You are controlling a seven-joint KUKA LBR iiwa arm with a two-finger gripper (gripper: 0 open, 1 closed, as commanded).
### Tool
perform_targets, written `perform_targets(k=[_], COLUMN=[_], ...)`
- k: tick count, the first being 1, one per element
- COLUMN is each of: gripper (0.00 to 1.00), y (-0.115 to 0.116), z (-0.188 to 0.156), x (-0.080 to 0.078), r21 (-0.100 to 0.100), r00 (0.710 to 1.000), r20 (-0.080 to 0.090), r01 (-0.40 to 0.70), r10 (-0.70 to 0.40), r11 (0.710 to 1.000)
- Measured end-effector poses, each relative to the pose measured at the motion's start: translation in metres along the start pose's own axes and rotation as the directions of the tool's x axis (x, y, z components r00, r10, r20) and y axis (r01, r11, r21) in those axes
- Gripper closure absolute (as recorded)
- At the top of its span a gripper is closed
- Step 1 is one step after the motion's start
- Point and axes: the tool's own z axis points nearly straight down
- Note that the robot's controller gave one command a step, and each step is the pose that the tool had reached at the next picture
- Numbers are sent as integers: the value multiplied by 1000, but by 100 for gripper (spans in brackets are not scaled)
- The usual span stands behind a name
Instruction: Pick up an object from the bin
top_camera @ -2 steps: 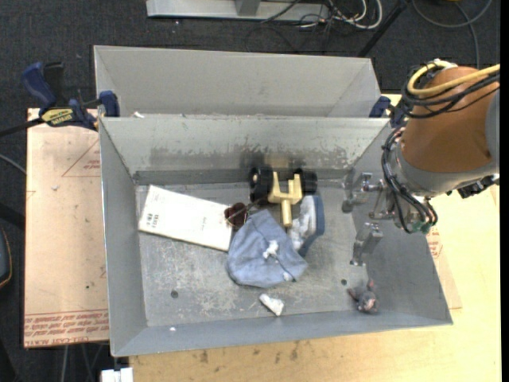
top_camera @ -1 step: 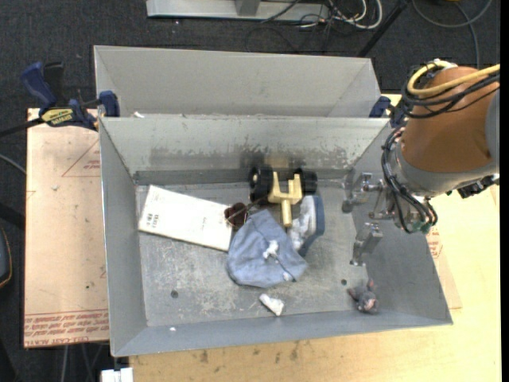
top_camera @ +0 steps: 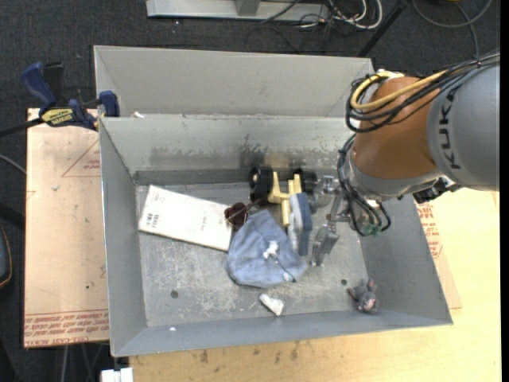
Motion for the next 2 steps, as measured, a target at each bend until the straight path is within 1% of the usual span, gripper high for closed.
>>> perform_targets(k=[1,2], gripper=[0,0], y=[3,-22], z=[40,55], x=[7,21], r21=[-6,-2], r00=[992,937], r20=[-5,-3], r01=[125,350], r10=[-125,-350], r11=[992,937])
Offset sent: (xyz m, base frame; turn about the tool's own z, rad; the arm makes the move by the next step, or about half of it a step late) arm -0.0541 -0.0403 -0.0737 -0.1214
